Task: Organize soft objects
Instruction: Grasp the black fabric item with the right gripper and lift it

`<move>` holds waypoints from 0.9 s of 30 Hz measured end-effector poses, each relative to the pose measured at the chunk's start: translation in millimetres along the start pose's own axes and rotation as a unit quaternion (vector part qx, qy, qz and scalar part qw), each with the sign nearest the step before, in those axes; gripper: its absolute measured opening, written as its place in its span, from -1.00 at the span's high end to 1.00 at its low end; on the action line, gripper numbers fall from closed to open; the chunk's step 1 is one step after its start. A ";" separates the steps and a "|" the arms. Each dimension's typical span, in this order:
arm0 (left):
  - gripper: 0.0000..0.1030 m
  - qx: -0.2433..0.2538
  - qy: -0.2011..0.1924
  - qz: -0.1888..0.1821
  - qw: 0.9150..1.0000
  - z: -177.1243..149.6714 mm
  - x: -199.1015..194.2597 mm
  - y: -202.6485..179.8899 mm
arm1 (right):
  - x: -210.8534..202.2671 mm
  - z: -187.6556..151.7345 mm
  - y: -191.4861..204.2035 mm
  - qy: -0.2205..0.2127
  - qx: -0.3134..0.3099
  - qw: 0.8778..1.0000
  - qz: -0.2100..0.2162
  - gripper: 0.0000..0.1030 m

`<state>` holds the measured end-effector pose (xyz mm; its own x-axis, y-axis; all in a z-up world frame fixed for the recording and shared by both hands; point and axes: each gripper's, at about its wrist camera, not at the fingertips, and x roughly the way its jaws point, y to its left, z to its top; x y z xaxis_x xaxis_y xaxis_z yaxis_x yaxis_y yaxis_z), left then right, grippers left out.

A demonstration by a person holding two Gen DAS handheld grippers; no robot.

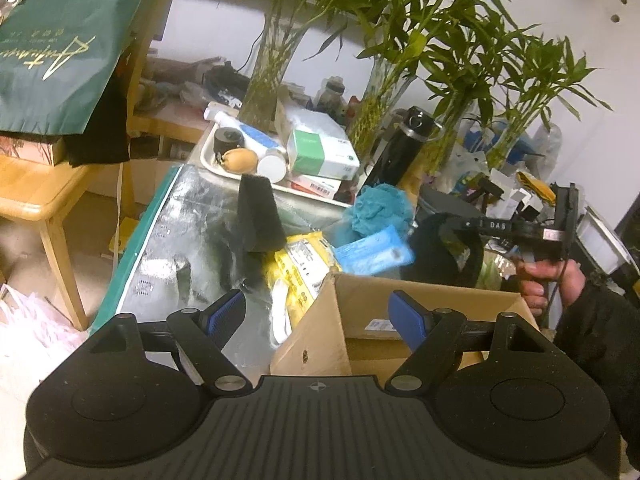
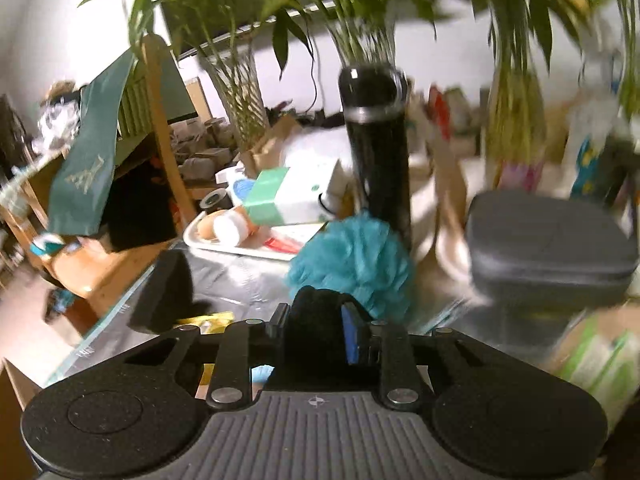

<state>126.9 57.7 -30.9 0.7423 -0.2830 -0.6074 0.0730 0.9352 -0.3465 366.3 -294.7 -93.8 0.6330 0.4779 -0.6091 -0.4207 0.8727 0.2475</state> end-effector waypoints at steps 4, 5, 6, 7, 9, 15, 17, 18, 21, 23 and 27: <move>-0.53 0.008 -0.008 0.002 1.000 4.2 -3.2 -3.4 | 5.5 -6.5 -1.7 0.028 -0.010 0.999 -0.027 0.42; -0.53 0.010 -0.010 0.002 1.000 5.1 -3.8 -4.4 | 10.1 -8.9 -3.6 0.043 -0.006 0.999 -0.030 0.42; -0.53 0.012 -0.011 0.004 1.000 6.1 -4.4 -5.1 | 15.5 -11.3 -4.8 0.060 -0.006 0.998 -0.033 0.41; -0.53 0.013 -0.013 0.004 1.000 7.0 -4.9 -5.2 | 19.4 -14.0 -5.2 0.072 -0.007 0.997 -0.036 0.41; -0.53 0.015 -0.017 0.006 1.000 9.0 -5.8 -5.8 | 22.0 -18.2 -5.5 0.082 -0.006 0.996 -0.038 0.40; -0.53 0.019 -0.025 0.013 0.999 14.5 -4.4 -6.5 | 26.6 -23.6 -17.7 0.096 0.051 0.994 -0.029 0.51; -0.53 0.022 -0.030 0.016 0.999 17.6 -4.2 -6.8 | 20.1 -21.7 -17.8 0.084 0.051 0.994 -0.038 0.56; -0.53 0.023 -0.032 0.017 0.999 18.9 -4.1 -6.2 | 15.8 -20.7 -17.7 0.075 0.052 0.995 -0.042 0.57; -0.53 0.022 -0.038 0.023 0.999 24.3 -2.0 -4.3 | 0.0 -19.4 -17.8 0.046 0.055 0.996 -0.051 0.59; -0.53 0.021 -0.038 0.030 0.999 28.1 1.6 -2.6 | -11.8 -19.4 -17.6 0.027 0.059 0.996 -0.060 0.61; -0.53 0.019 -0.036 0.041 0.998 37.6 12.3 1.2 | -28.2 -20.1 -16.9 -0.001 0.064 0.996 -0.066 0.67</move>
<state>161.2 63.3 -12.0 0.7932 -0.1910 -0.5782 0.0346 0.9622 -0.2703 342.5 -324.9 -95.8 0.6784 0.3583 -0.6413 -0.2474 0.9334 0.2598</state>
